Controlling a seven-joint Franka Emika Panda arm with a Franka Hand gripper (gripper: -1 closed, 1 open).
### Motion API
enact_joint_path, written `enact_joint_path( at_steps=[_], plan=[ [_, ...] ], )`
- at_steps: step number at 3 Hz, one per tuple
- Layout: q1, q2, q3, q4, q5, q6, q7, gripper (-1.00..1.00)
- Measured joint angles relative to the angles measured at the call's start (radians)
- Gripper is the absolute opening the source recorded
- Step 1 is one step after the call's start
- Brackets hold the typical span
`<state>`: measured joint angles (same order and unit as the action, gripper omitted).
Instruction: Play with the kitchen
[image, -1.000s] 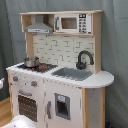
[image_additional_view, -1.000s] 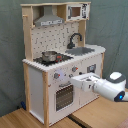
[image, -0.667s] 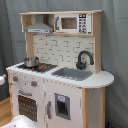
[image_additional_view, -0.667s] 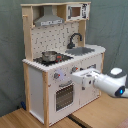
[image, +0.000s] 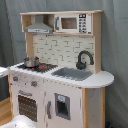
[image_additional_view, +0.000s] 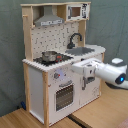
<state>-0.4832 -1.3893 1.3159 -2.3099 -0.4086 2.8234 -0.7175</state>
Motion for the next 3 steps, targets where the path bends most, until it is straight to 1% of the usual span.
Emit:
enact_joint_path(
  at_steps=[1,2,3],
  plan=[
    [-0.01,0.031,-0.045,-0.01,0.0,0.032,-0.084,1.0],
    [-0.029,0.074,-0.091,-0.007,0.0,0.069,-0.179,1.0],
    [-0.055,0.112,-0.125,-0.002,0.0,0.105,-0.253,1.0]
  ],
)
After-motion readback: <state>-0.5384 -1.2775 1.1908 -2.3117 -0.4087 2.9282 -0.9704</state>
